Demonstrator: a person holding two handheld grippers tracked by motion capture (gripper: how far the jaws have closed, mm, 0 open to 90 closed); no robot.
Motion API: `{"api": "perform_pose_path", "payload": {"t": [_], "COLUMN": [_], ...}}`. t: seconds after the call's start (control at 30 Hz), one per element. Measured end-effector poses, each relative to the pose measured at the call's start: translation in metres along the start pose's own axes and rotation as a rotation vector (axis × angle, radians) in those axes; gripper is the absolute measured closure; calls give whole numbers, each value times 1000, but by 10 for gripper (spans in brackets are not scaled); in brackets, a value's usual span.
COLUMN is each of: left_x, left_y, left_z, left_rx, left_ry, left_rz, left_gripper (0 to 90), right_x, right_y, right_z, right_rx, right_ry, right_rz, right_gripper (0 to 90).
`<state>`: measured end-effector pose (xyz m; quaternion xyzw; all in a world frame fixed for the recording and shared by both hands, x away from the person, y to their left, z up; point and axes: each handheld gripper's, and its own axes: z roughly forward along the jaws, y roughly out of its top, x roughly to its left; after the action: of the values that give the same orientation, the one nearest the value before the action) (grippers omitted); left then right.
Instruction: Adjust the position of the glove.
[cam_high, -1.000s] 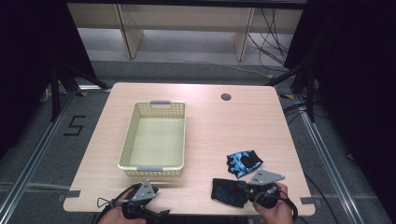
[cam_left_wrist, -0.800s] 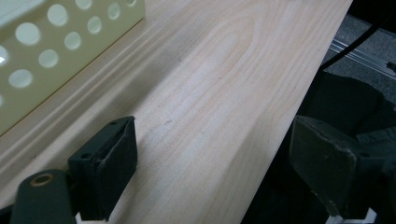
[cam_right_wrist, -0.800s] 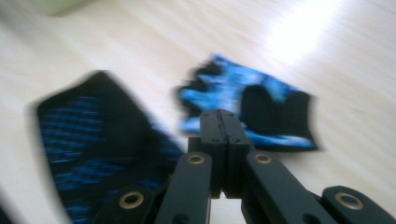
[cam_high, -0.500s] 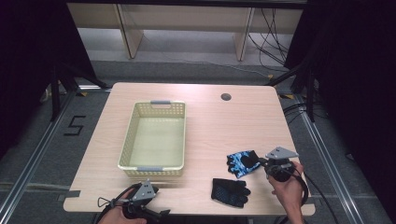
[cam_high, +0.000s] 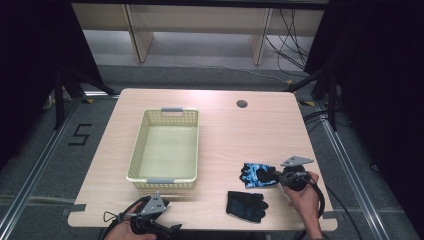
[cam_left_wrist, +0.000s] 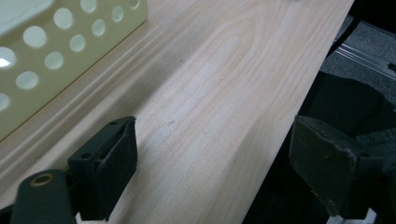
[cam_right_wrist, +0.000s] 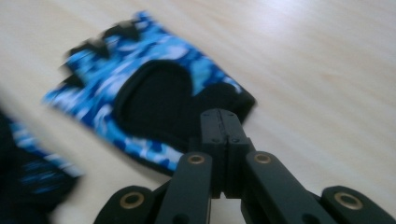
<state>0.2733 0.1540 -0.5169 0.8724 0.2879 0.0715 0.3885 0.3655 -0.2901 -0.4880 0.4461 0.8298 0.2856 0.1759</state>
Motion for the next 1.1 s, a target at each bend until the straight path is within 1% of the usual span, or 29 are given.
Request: {"api": "perform_pose_path", "payload": {"t": [0.03, 0.07, 0.1, 0.13, 0.17, 0.2, 0.23, 0.27, 0.3, 0.33, 0.4, 0.43, 0.47, 0.5, 0.53, 0.57, 0.6, 0.63, 0.67, 0.7, 0.73, 0.8, 0.83, 0.87, 0.9, 0.97, 1.0, 1.03, 1.1], "left_x": [0, 0, 0, 0, -1, -1, 0, 0, 0, 0, -2, 0, -1, -1, -2, 0, 0, 0, 0, 1, 1, 1, 1, 1, 1, 0, 0, -1, -1], "left_y": [0, 1, 0, 0, 0, 0, 0, 0, 0, 0, 0, 0, 0, 0, 0, 1, 0, 0, 0, 0, 0, 1, 1, 0, 0, 0, 0, 0, 0], "left_z": [0, 0, 0, 0, 0, 0, 0, 0, 0, 0, 0, 0, 0, 0, 1, 0, 0, 0, 1, 0, 0, 0, 0, 0, 0, 0, 0, 0, 0], "left_rx": [0, 1, 8, 7, 0, -10, -2, -3, -2, -2, -10, 9, 4, 0, -19, -1, 0, 1, 10, 12, 11, 11, 8, 11, 9, 1, 4, 2, 5], "left_ry": [0, -1, 4, 2, 1, 0, 1, 2, 3, 1, 0, 3, 1, 1, -3, 1, 1, 1, 3, 1, 0, -2, -1, 2, 2, -3, -1, -2, -14], "left_rz": [2, 22, 12, 16, 7, 2, 5, 0, -1, 1, -3, 18, 13, 10, -16, 18, 1, -1, 9, 26, 35, 37, 32, 10, 9, -3, 16, 7, 6], "left_gripper": [151, 151, 151, 152, 151, 152, 151, 152, 152, 152, 152, 152, 152, 151, 152, 152, 152, 152, 152, 152, 152, 152, 152, 152, 152, 152, 152, 152, 152], "right_x": [5, 8, 12, 17, 19, 23, 29, 38, 38, 43, 50, 53, 57, 60, 63, 68, 75, 75, 76, 78, 78, 80, 81, 82, 83, 83, 82, 81, 79], "right_y": [0, -1, 0, 0, 3, 4, 7, 11, 11, 12, 16, 19, 21, 24, 28, 31, 38, 38, 42, 47, 51, 60, 64, 69, 72, 79, 82, 85, 90], "right_z": [-1, -1, -1, 4, 2, 5, 7, 8, 8, 12, 16, 18, 21, 24, 26, 27, 34, 34, 38, 43, 45, 53, 56, 60, 65, 71, 74, 77, 82], "right_rx": [7, 4, 12, -21, 10, -6, -13, 6, 6, -5, 13, 26, 11, 8, 2, 19, 28, 28, 26, 28, 39, 28, 35, 31, 18, 38, 26, 27, 12], "right_ry": [22, 33, 60, 69, 88, 91, 102, 131, 131, 129, 138, 142, 139, 141, 141, 150, 137, 137, 142, 144, 147, 147, 157, 165, 173, 173, 175, 190, 210], "right_rz": [11, -15, 2, -8, -6, -19, -16, -15, -15, -37, -53, -65, -70, -78, -102, -91, -135, -135, -143, -140, -147, -148, -142, -135, -119, -133, -132, -113, -91], "right_gripper": [900, 900, 900, 900, 900, 900, 900, 900, 900, 900, 900, 900, 900, 900, 900, 900, 900, 900, 900, 900, 900, 900, 900, 900, 900, 900, 900, 900, 900]}}
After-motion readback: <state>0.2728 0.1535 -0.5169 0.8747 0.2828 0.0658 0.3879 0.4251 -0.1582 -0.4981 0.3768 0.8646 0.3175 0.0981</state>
